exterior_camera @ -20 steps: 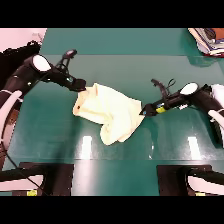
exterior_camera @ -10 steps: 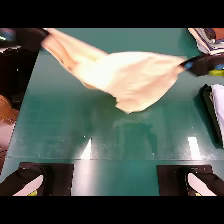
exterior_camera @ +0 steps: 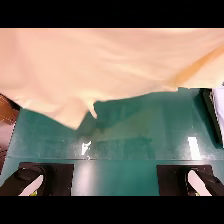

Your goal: Fold the shirts.

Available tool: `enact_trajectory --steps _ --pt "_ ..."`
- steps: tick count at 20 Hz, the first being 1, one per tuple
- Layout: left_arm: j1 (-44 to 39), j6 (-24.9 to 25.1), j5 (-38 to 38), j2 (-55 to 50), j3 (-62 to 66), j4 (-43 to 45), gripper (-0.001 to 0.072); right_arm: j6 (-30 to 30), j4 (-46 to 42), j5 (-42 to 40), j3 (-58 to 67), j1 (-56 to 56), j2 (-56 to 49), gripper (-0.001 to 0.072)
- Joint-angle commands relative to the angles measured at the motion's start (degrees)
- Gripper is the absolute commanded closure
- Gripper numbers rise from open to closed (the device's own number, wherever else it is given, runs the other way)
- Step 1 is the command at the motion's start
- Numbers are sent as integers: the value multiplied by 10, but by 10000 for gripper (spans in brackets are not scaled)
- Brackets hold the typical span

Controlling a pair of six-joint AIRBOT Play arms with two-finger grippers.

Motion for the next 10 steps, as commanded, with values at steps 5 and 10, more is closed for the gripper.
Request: enact_trajectory --steps 5,10 --pt "0 -1 -67 -55 -61 31 683 90 -6 132 129 15 -143 697" --pt "1 -1 -93 -208 -199 48 683 99 -120 132 12 141 -297 697"
